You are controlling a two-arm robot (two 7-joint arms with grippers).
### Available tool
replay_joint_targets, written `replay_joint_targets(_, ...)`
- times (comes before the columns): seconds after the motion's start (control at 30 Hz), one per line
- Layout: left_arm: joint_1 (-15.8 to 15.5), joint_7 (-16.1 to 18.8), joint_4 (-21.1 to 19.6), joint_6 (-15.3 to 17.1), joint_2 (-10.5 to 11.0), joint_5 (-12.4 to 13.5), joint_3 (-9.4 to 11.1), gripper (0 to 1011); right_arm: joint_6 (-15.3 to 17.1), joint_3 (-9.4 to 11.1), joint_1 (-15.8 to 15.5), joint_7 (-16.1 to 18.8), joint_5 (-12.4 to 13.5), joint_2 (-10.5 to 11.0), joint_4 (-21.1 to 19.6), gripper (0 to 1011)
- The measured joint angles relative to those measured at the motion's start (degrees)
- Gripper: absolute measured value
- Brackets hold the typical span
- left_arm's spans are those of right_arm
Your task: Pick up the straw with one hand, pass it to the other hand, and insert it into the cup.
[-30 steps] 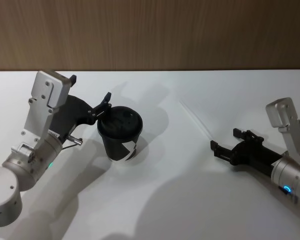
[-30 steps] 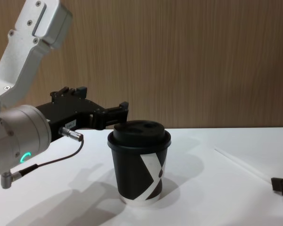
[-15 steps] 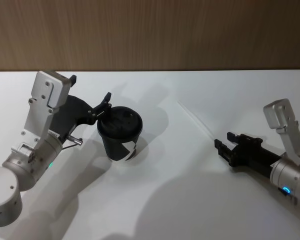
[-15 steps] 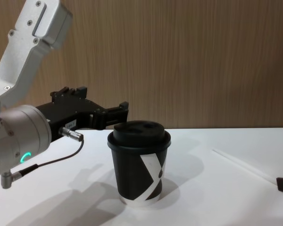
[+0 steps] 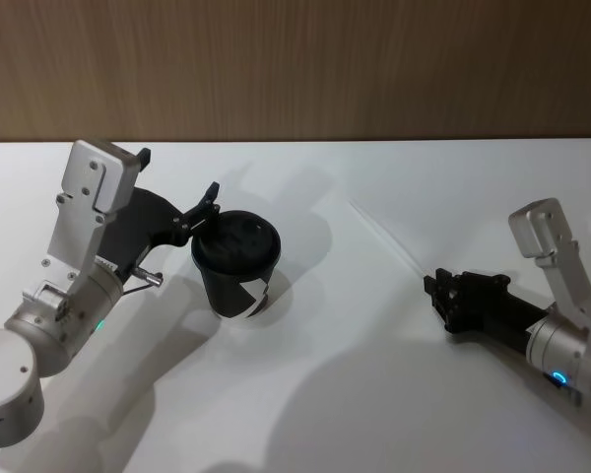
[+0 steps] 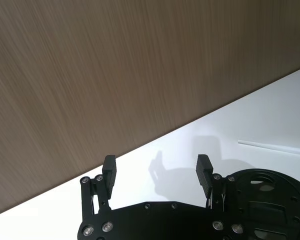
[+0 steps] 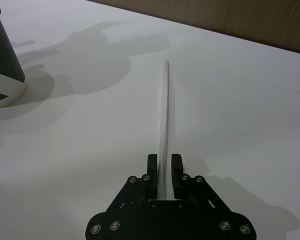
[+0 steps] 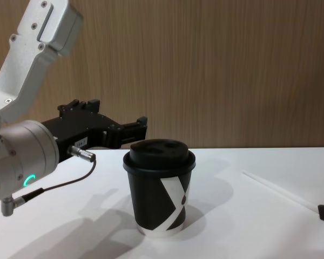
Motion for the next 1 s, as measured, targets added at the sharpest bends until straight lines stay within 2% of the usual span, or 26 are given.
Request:
replay_joint_targets(0.17, 0.0, 0.0, 0.0, 0.0, 0.0, 0.0, 0.0, 1003, -0.1, -0.5, 0.0, 0.1, 0.0, 0.2, -0.1, 98)
replay_joint_targets(0.43, 0.0, 0.0, 0.0, 0.0, 0.0, 0.0, 0.0, 1003, -0.7, -0.9, -0.1, 0.1, 0.1, 0.5, -0.4, 23)
replay_joint_targets(0.73, 0.0, 0.0, 0.0, 0.0, 0.0, 0.0, 0.0, 1003, -2.0, -0.9, -0.7, -0.2, 0.2, 0.5, -1.1, 1)
replay_joint_targets(1.0, 0.0, 0.0, 0.0, 0.0, 0.0, 0.0, 0.0, 1003, -4.8, 0.4, -1.2, -0.9, 1.0, -0.3, -2.6, 1)
